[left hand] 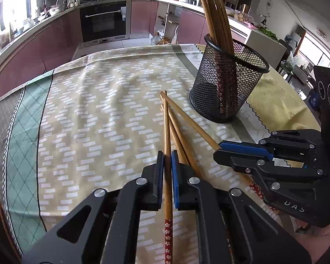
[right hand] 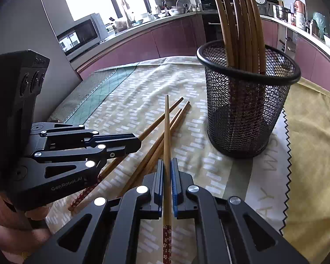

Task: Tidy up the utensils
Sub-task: 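Raise the left tool's chopstick upright above the holder while the right tool raises its own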

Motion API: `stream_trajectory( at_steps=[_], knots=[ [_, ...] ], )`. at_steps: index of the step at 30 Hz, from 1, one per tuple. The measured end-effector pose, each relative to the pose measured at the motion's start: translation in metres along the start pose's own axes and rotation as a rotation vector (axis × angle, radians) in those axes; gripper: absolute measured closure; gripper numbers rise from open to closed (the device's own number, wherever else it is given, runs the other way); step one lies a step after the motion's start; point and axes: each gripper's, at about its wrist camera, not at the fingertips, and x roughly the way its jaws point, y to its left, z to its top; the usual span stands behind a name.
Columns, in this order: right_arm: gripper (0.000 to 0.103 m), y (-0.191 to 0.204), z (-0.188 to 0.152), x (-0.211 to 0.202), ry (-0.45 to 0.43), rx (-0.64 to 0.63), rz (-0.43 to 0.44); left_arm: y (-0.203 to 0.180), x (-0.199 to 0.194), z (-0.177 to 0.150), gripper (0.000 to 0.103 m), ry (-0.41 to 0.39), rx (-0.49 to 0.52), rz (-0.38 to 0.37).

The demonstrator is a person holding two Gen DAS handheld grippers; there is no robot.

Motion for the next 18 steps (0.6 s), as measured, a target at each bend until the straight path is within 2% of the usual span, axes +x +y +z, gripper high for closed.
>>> stream_trajectory(
  at_steps=[18],
  knots=[
    [0.097,-0.016,0.015,-0.079,-0.218,0.044,0.067,-0.007,-0.101,0.027,0.095,-0.187,0.009,-0.172]
  ],
)
